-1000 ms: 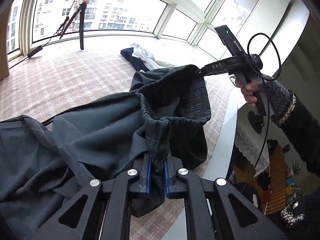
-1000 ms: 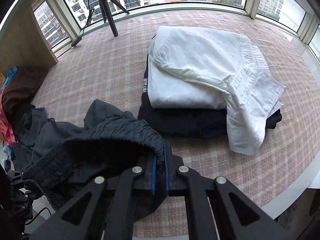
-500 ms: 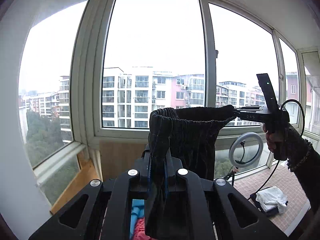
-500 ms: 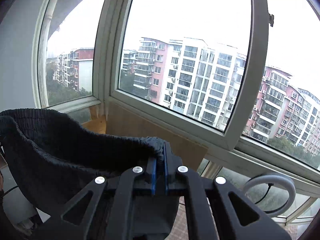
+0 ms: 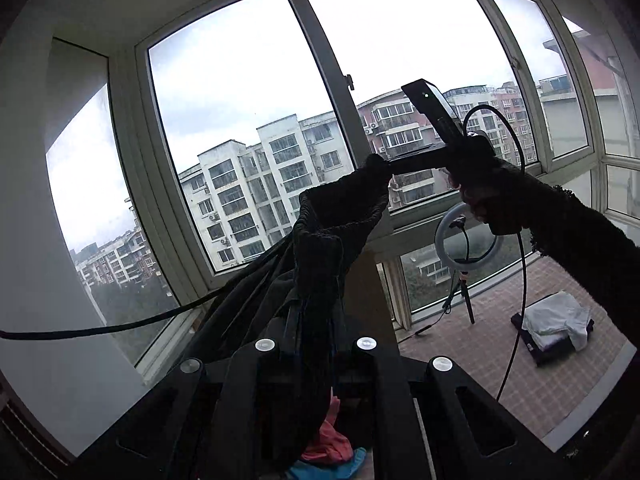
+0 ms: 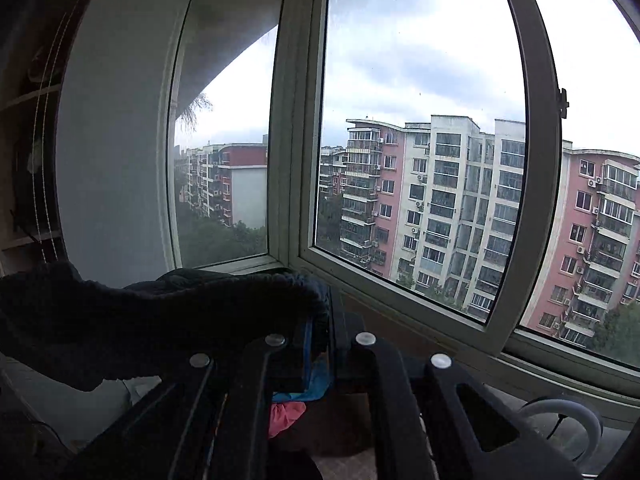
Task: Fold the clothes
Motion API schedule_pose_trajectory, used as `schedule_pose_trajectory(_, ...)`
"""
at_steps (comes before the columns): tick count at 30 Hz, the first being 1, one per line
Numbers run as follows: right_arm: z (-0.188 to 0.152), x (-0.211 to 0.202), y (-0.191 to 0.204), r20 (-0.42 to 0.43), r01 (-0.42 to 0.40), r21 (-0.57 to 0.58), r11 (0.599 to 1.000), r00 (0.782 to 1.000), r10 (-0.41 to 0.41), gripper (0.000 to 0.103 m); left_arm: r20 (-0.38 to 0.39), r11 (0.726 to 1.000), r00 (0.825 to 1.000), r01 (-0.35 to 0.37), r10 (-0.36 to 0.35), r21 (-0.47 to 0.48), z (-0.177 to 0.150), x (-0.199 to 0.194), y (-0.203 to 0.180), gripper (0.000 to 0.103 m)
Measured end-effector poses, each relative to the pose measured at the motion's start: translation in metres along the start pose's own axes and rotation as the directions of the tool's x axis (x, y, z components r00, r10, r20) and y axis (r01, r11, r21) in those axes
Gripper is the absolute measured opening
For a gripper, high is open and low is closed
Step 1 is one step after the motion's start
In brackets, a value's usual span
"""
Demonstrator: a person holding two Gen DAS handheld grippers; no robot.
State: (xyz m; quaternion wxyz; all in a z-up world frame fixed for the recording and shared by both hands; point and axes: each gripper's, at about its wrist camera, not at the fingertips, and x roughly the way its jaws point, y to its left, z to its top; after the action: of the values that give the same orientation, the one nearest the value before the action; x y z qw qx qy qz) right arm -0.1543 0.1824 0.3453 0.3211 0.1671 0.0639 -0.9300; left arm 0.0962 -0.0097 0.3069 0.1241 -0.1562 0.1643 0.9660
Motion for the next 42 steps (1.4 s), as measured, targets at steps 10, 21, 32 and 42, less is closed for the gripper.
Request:
schedule_pose_trajectory(10, -0.377, -0.016, -0.209, -0.466, 0.273, 0.256, 0.927, 0.875, -0.129, 0.005, -0.352, 0.805, 0.732, 0.580, -0.583, -0.126, -0.178, 0.181, -0.286, 0.008)
schedule_pose_trajectory(21, -0.527, -0.081, -0.286, -0.604, 0.368, 0.384, 0.847, 0.794, -0.071, 0.005, -0.490, 0.498, 0.409, 0.865, -0.770, -0.060, -0.214, 0.192, -0.458, 0.008)
schedule_pose_trajectory(32, -0.533, -0.108, -0.269, -0.694, 0.391, 0.222, 0.893, 0.707, -0.137, 0.014, -0.583, 0.510, 0.347, 0.849, -0.735, -0.137, -0.220, 0.204, -0.453, 0.022)
schedule_pose_trajectory(42, -0.520, -0.128, -0.244, -0.755, 0.445, 0.044, 0.895, 0.601, -0.262, 0.041, -0.545, 0.897, 0.717, 0.296, -0.435, -0.327, -0.270, 0.227, -0.133, 0.033)
